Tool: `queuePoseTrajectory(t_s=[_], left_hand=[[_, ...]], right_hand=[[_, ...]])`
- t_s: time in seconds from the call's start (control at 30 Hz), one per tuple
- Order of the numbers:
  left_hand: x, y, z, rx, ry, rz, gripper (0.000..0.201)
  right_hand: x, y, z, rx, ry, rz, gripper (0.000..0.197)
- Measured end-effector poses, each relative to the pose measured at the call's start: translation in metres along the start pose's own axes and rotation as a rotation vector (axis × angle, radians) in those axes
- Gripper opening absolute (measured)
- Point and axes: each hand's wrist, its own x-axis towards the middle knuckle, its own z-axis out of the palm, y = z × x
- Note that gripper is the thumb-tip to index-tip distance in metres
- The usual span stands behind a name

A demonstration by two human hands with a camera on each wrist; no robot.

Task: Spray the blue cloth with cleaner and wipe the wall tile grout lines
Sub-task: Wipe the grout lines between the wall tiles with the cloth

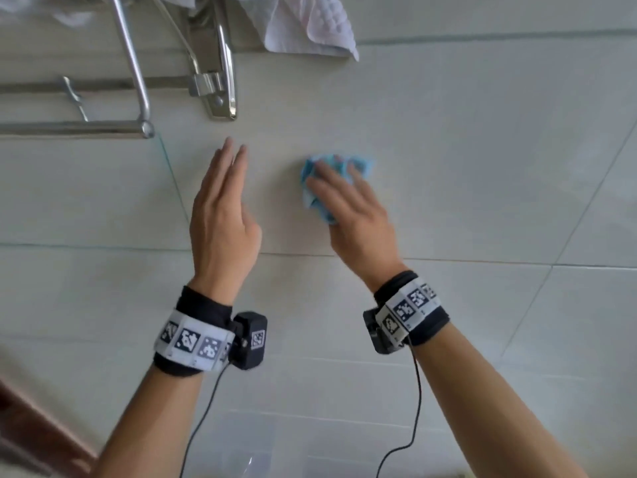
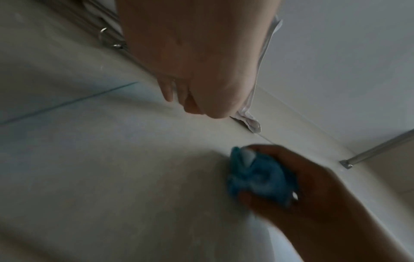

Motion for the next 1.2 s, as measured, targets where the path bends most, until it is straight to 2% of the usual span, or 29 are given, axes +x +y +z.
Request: queuePoseTrajectory(t_s=[0.1, 0.17, 0.27, 0.4, 0.47, 0.57, 0.67, 0.73, 0.83, 0.93, 1.03, 1.13, 1.2], left_hand=[[0.023, -0.016, -0.013, 0.057, -0.122, 0.113, 0.071], [0.033, -0.024, -0.020, 0.102, -0.194, 0.145, 0.071], [0.040, -0.034, -0.027, 0.158, -0.254, 0.189, 0.069], [0.042, -0.048, -0.028, 0.147, -0.296, 0.279, 0.070], [0.047, -0.055, -0.029, 0.127, -0.305, 0.305, 0.070], [0.054, -0.061, -0.032, 0.111, -0.324, 0.339, 0.069], [0.056, -0.065, -0.038, 0.083, -0.363, 0.357, 0.069], [0.054, -0.067, -0.046, 0.055, -0.351, 0.352, 0.066], [0.051, -0.072, -0.057, 0.050, -0.249, 0.326, 0.063], [0.056, -0.076, -0.064, 0.074, -0.216, 0.256, 0.069], [0.061, -0.080, -0.065, 0.110, -0.236, 0.239, 0.071], [0.065, -0.082, -0.067, 0.162, -0.283, 0.241, 0.073], [0.067, -0.083, -0.068, 0.193, -0.314, 0.229, 0.075]], right_hand=[[-0.023, -0.011, 0.007, 0.043, -0.124, -0.112, 0.050], [-0.011, -0.011, -0.004, 0.048, -0.056, -0.089, 0.046], [0.029, -0.002, -0.027, 0.036, 0.123, 0.016, 0.045], [0.055, 0.001, -0.026, -0.002, 0.191, 0.168, 0.045], [0.044, -0.008, -0.008, -0.057, 0.160, 0.146, 0.046], [0.018, -0.030, 0.020, -0.056, 0.016, 0.051, 0.050], [0.009, -0.046, 0.024, -0.026, -0.072, 0.002, 0.046], [0.020, -0.048, 0.015, -0.033, -0.006, 0.049, 0.046], [0.051, -0.044, 0.005, -0.034, 0.197, 0.214, 0.048], [0.070, -0.052, 0.015, -0.053, 0.249, 0.313, 0.049], [0.061, -0.075, 0.046, -0.060, 0.157, 0.229, 0.049], [0.033, -0.098, 0.074, -0.075, -0.145, -0.030, 0.052], [0.025, -0.099, 0.073, -0.064, -0.223, -0.106, 0.049]])
